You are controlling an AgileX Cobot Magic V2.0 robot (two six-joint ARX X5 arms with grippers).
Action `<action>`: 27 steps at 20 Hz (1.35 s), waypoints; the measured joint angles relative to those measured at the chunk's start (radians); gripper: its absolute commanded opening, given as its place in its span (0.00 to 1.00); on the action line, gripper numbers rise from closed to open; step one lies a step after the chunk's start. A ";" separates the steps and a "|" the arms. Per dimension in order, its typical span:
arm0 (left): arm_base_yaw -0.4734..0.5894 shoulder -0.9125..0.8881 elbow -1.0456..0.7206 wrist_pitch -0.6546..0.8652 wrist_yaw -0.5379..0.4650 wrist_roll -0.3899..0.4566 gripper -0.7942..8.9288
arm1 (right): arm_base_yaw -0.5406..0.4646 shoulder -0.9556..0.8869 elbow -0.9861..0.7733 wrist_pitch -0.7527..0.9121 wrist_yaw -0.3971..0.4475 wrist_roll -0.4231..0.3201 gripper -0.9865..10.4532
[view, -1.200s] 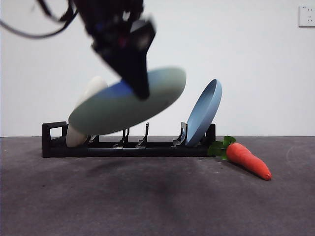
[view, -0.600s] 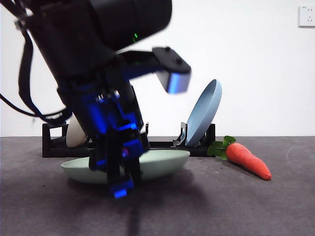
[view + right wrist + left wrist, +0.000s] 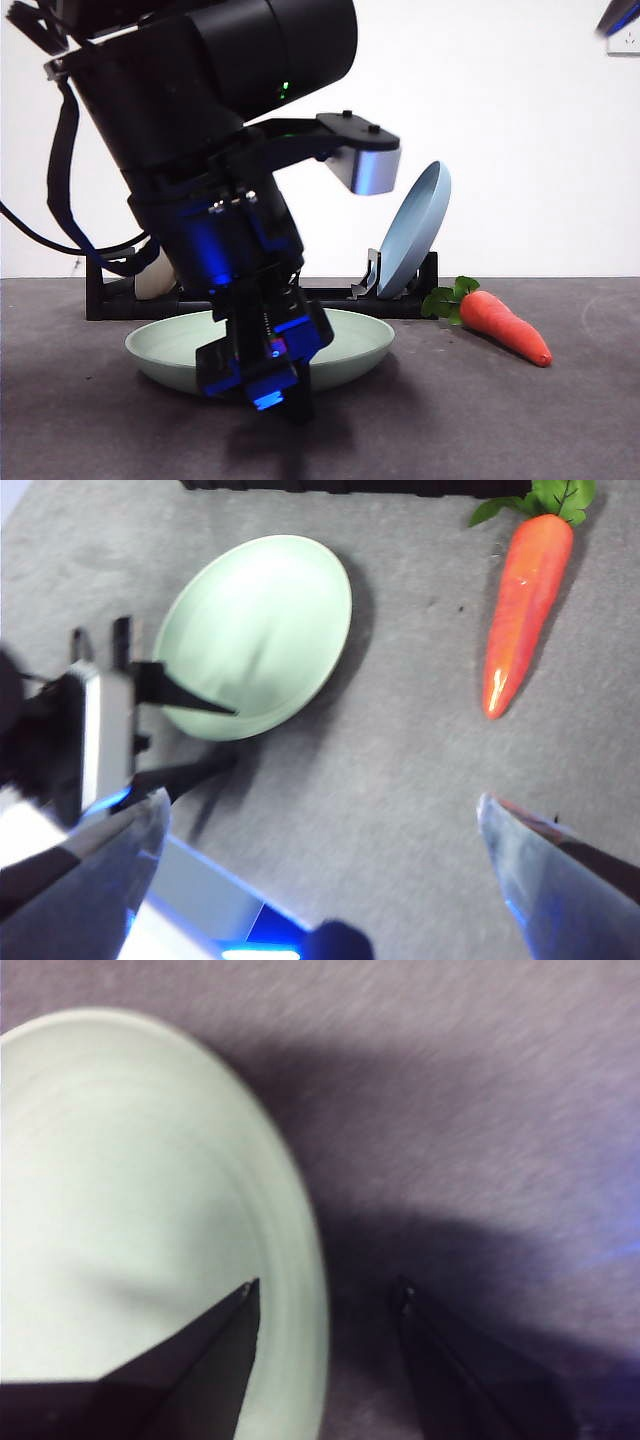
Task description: Take the green plate from the plate rack,put the plate on the table,take the carrot from the table,put the carrot in the plate
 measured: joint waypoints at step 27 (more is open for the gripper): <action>-0.001 -0.674 0.445 -0.476 0.034 -0.410 0.31 | 0.182 0.918 0.023 0.978 0.467 0.038 0.55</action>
